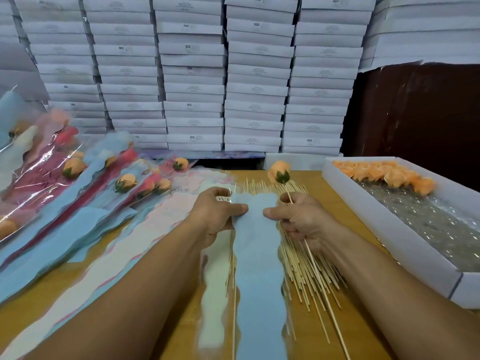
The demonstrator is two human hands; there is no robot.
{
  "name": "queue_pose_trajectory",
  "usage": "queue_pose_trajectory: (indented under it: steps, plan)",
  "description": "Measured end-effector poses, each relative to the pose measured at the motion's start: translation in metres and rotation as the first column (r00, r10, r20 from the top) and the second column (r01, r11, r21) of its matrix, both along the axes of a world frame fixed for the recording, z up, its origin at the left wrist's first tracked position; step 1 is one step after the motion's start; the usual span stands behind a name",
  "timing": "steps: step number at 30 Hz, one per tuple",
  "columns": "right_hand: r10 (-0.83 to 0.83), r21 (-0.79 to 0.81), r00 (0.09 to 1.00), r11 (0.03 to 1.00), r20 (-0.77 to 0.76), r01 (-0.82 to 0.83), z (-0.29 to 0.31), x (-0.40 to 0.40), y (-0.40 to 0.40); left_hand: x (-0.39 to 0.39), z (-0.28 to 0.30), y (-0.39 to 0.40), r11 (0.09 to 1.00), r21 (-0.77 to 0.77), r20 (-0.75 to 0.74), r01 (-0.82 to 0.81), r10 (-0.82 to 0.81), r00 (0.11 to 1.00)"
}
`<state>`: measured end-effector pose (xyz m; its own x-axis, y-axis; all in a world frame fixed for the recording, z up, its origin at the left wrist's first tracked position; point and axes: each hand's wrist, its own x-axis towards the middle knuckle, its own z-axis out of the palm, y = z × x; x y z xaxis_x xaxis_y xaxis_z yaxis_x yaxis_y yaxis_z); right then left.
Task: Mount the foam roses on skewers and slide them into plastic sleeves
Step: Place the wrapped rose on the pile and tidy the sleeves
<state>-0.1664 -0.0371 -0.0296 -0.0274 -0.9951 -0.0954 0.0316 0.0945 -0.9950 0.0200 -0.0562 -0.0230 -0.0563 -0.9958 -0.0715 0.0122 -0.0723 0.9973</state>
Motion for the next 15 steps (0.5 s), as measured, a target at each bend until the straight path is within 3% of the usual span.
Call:
queue_pose_trajectory:
  steps: [7,12,15]
  plan:
    - [-0.057,0.002,0.989,0.998,-0.134,0.058,0.005,0.003,0.004,0.015,-0.010,-0.002,0.942,-0.171,0.178,0.287,-0.257,0.950]
    - [-0.042,0.008,0.957,0.999,-0.287,0.046,0.000,0.003,0.002,0.020,-0.014,-0.001,0.911,-0.182,0.336,0.370,-0.295,0.894]
    - [-0.031,0.018,0.947,0.999,-0.319,0.038,-0.001,0.002,0.000,0.021,-0.015,-0.001,0.905,-0.248,0.324,0.344,-0.257,0.910]
